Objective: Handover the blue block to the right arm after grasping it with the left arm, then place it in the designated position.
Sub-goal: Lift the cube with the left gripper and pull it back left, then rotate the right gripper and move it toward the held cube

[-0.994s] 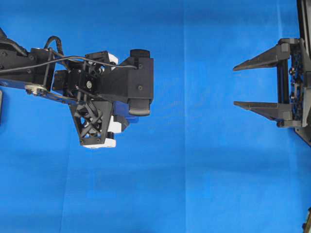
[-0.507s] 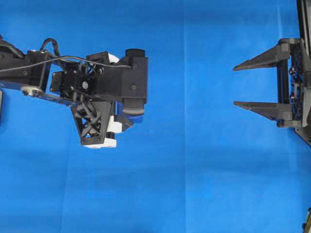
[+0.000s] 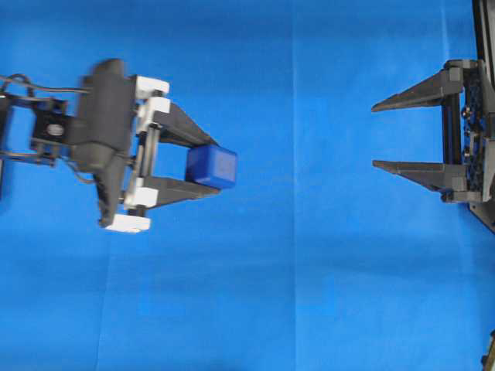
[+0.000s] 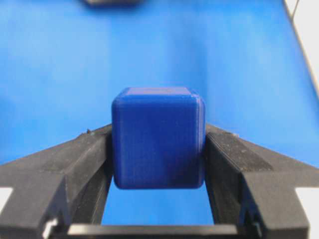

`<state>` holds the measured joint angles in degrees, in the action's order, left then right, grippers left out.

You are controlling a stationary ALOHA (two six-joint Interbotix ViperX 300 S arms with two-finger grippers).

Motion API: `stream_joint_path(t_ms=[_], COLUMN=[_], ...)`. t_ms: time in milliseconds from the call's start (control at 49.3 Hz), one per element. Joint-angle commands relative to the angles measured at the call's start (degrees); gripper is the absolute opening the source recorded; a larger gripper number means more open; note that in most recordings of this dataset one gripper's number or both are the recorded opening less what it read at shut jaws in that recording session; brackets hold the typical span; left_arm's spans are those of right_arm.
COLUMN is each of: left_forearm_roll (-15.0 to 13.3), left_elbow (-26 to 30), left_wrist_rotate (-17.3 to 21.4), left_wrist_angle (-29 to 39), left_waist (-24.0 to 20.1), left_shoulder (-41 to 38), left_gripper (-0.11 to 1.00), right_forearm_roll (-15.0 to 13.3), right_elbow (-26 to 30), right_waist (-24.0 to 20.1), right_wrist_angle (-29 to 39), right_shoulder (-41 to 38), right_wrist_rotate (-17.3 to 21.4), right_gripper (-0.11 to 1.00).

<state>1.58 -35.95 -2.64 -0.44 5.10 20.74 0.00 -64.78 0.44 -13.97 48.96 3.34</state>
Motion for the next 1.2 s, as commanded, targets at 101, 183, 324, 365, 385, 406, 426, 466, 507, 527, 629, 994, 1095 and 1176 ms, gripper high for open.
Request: stream_joint_path(t_ms=[101,183,324,365,385,406,426,466,507,527,629,994,1095,1176], left_forearm_roll=[-0.09,-0.18,-0.18,-0.18,-0.18,-0.26,-0.18,-0.18,-0.26,-0.18,-0.35,-0.44,-0.44,-0.44], left_elbow=[-3.6,-3.96,-3.96,-3.87,-3.87,-3.87,-3.87,-3.87,-3.96,-3.96,-4.04,-4.22,-4.22,-4.22], left_wrist_rotate=[1.67,1.93,2.02,2.02,2.02,2.02,2.02,1.93,2.02,1.93,1.93,1.67,1.49,1.49], left_wrist_angle=[-9.67,-9.84,-9.76,-9.76,-9.76,-9.84,-9.84,-9.84,-9.84,-9.84,-10.2,-10.2,-10.2,-10.2], left_waist=[-0.7,-0.79,-0.79,-0.79,-0.79,-0.79,-0.79,-0.79,-0.79,-0.79,-0.79,-0.79,-0.79,-0.79], left_shoulder=[9.93,10.28,10.02,9.93,9.84,9.84,9.84,9.84,9.76,9.67,9.67,9.58,9.58,9.49], left_gripper=[0.46,0.46,0.46,0.46,0.46,0.46,0.46,0.46,0.46,0.46,0.46,0.46,0.46,0.46], right_forearm_roll=[0.0,0.0,0.0,0.0,0.0,0.0,0.0,0.0,-0.09,-0.09,-1.41,-15.12,-18.72,-22.32], right_elbow=[1.67,1.67,1.67,1.67,1.67,1.67,1.76,1.85,2.02,2.11,2.99,6.86,7.47,7.73], right_waist=[0.09,0.09,0.09,0.09,0.09,0.09,0.09,0.09,0.09,0.09,0.09,0.09,0.09,0.09], right_wrist_angle=[-0.26,-0.26,-0.26,-0.26,-0.26,-0.26,-0.26,-0.26,-0.26,-0.26,0.0,1.67,1.67,1.41], right_shoulder=[0.0,0.0,-0.09,-0.09,-0.09,-0.09,-0.09,-0.18,-0.18,-0.09,0.0,1.67,1.76,1.58], right_wrist_rotate=[-0.09,-0.09,-0.09,-0.09,-0.09,-0.09,-0.09,-0.09,-0.18,-0.35,-1.41,-10.55,-13.71,-16.61], right_gripper=[0.98,0.98,0.98,0.98,0.98,0.98,0.98,0.98,0.98,0.98,0.98,0.97,0.97,0.97])
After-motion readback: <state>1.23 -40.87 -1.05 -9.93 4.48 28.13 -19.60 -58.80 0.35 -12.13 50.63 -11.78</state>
